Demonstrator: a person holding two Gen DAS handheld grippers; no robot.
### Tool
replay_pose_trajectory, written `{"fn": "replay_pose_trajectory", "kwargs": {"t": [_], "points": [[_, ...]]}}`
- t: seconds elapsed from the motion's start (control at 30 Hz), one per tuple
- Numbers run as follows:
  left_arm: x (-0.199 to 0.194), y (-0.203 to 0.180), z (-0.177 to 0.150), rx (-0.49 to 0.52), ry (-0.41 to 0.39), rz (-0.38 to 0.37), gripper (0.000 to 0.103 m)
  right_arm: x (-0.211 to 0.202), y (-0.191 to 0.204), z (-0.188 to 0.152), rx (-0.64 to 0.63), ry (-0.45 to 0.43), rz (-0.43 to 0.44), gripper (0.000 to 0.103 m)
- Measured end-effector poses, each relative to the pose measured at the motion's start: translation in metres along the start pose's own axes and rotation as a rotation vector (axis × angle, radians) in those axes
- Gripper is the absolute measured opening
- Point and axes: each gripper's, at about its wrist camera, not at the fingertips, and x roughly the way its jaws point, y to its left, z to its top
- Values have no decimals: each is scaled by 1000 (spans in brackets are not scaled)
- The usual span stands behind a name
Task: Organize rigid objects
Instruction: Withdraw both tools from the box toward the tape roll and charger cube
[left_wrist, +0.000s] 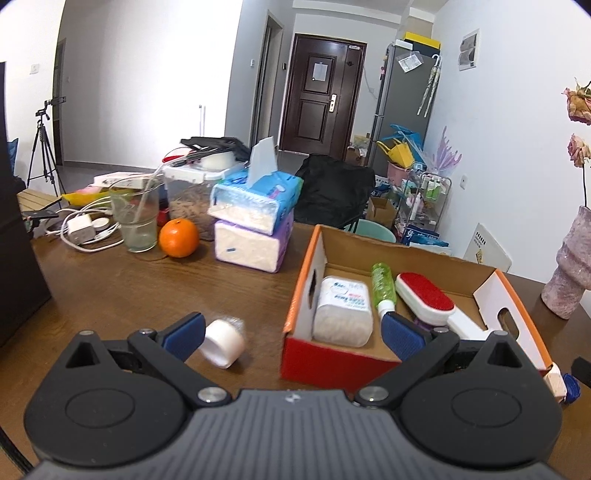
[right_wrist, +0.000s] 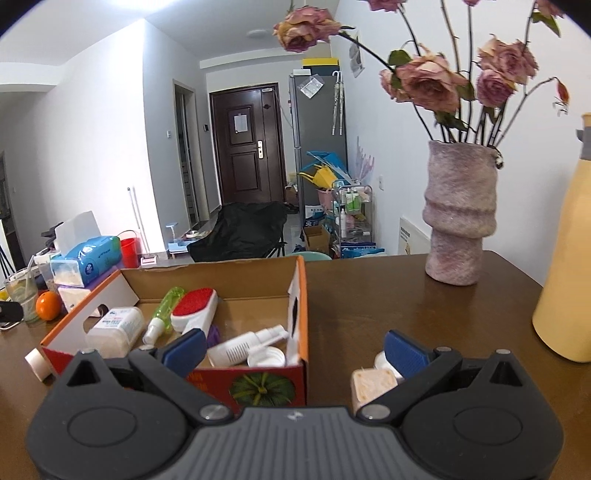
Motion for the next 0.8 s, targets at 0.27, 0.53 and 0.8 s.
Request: {"fn": "replay_pose_trajectory", "kwargs": {"t": [0.27,0.53,0.8], "points": [[-13,29,-13,-26,17,29,103,-22,-13,-23,-1,11,-24,103],[-19,50,-28,-15,41,62,103,-36,-20,-45,-28,32,-55,103],[-13,68,-44,13,59,81,103,-47,-32,-65,-47,55,-59,103]]}}
